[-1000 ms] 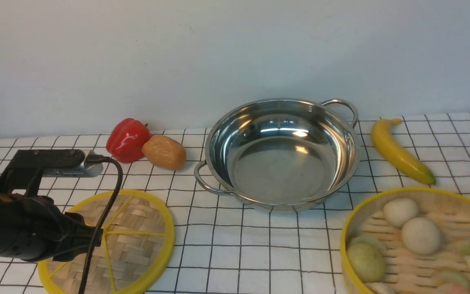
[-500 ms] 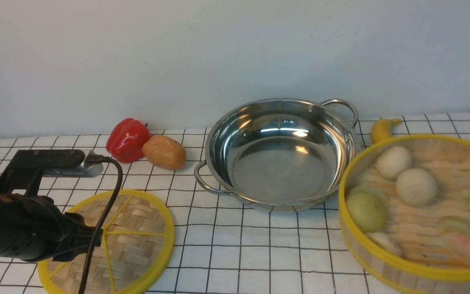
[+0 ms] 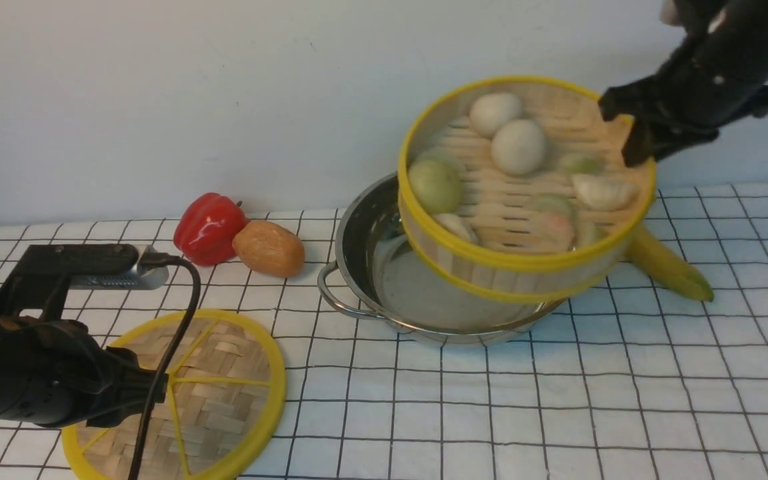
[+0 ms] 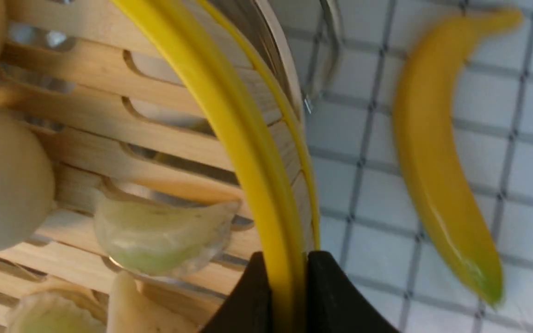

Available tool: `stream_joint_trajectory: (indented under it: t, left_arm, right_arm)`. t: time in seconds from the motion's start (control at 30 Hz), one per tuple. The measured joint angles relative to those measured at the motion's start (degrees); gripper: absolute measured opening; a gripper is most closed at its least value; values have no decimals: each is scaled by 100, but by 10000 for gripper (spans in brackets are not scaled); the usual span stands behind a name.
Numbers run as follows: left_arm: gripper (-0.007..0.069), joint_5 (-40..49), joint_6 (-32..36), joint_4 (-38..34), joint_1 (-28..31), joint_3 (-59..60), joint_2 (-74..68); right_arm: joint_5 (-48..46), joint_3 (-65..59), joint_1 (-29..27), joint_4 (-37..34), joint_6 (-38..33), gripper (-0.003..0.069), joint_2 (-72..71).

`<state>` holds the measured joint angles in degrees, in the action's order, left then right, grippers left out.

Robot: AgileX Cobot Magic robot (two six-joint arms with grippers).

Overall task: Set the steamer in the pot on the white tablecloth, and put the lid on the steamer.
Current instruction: 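Place the bamboo steamer basket of food into the steel pot with the right gripper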

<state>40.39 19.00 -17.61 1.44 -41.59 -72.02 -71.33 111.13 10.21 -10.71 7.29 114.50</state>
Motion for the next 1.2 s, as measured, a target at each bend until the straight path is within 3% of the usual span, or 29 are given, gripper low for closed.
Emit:
stream_joint_trajectory:
  t: [0.4, 0.97, 1.2]
  left_arm:
    - [243, 0, 0, -23, 0, 0, 0]
    - [243, -5, 0, -120, 0, -4, -4]
    - [243, -5, 0, -120, 0, -4, -4]
  right_arm:
    - [-36, 672, 89, -286, 188, 92, 1038]
    - [-38, 1294, 423, 239, 195, 92, 1902]
    - [-27, 1704, 423, 123, 202, 92, 2166]
